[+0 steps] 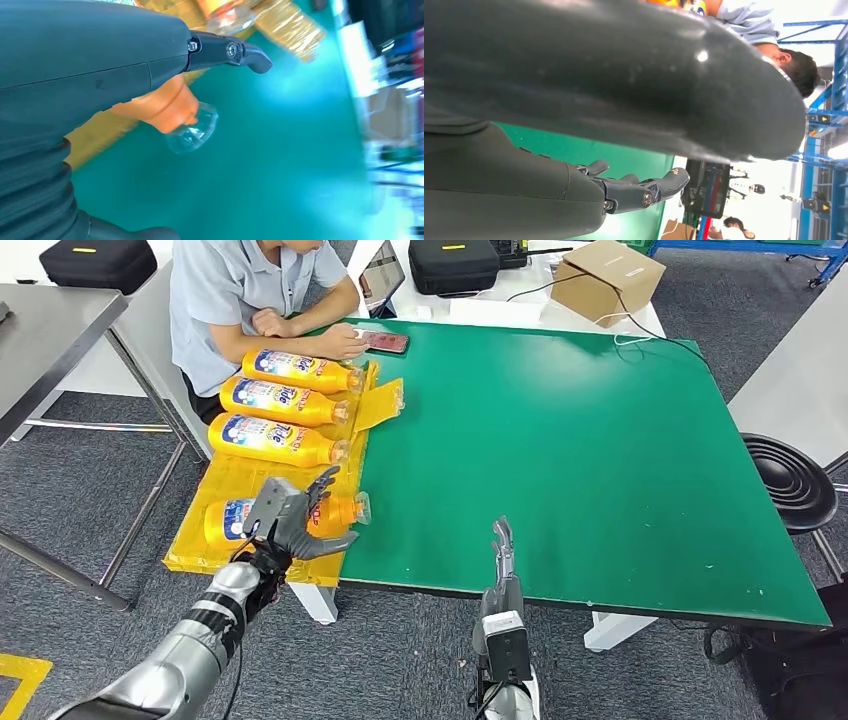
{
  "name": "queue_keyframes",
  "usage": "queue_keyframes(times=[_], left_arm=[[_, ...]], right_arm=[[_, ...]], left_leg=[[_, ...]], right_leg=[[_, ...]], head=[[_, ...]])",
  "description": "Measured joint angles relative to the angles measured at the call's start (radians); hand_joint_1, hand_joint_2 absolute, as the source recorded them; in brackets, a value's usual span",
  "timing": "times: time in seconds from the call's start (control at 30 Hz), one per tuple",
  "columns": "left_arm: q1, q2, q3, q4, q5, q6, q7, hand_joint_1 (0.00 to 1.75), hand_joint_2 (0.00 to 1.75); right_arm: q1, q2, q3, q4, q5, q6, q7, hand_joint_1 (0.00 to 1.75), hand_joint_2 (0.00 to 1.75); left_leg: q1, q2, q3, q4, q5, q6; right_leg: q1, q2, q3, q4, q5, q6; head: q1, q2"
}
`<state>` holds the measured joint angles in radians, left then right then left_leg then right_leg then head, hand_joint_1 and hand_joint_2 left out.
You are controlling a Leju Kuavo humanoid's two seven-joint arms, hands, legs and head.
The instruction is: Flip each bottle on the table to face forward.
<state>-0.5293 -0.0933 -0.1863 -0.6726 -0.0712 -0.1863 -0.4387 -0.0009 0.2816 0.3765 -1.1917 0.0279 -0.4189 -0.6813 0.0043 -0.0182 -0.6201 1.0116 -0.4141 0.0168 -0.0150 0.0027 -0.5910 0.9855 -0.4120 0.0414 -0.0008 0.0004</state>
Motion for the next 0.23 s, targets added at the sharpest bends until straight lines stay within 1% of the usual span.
queue_keyframes(times=[0.13,0.2,0.23], left_arm=[[0.07,-0.021,0.041,-0.14,0.11,0.071,-0.028,0.0,1.75],[0.112,-0.029,0.055,-0.229,0.174,0.093,-0.032,0.0,1.75],[0.123,-0.031,0.058,-0.253,0.192,0.097,-0.032,0.0,1.75]], right_arm=[[0.0,-0.012,0.016,0.0,0.001,-0.017,0.0,0.0,0.0],[0.001,-0.018,0.024,0.0,-0.002,-0.023,0.0,0.0,0.0],[0.001,-0.019,0.026,0.0,-0.004,-0.024,0.0,0.0,0.0]], left_leg=[[0.0,0.0,-0.002,0.0,0.0,0.0],[0.0,0.001,-0.003,0.0,0.0,0.0],[0.0,0.001,-0.003,0.0,0.0,0.0]], right_leg=[[0.0,0.0,-0.002,0.0,0.0,0.0],[0.0,0.0,-0.002,0.0,0.0,0.0],[0.0,0.0,-0.003,0.0,0.0,0.0]], head=[[0.0,0.0],[0.0,0.0],[0.0,0.0]])
